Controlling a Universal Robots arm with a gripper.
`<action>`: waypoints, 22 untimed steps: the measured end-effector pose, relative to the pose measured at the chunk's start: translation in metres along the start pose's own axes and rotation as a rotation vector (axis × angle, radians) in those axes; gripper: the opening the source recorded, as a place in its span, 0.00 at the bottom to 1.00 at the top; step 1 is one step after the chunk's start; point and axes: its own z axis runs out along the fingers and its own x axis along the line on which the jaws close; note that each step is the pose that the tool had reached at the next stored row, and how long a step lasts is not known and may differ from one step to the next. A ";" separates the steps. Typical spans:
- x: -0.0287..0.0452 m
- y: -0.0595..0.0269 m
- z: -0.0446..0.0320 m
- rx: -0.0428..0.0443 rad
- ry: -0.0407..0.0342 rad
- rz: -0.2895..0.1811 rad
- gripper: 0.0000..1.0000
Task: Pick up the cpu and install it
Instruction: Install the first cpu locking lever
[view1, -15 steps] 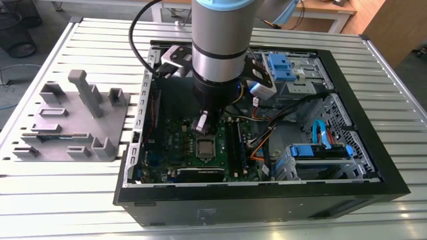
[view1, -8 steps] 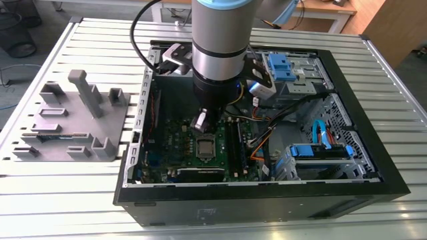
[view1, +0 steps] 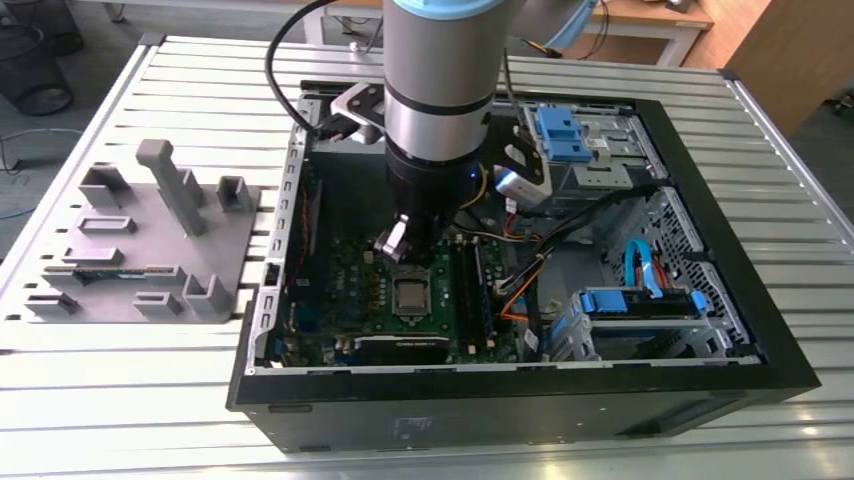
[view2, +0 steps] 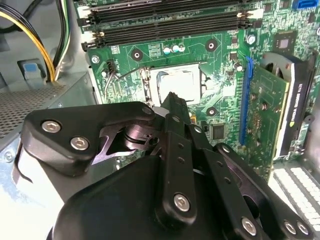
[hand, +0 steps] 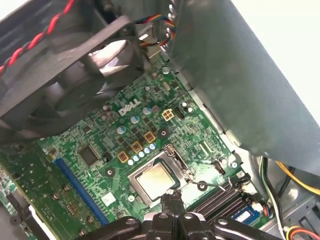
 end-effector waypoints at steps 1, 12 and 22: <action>0.0000 0.0000 0.0001 0.0000 -0.0001 0.001 0.11; -0.0002 -0.0001 -0.0061 0.0001 0.0000 0.001 0.11; -0.0056 0.0041 -0.0063 0.0001 0.0000 0.001 0.11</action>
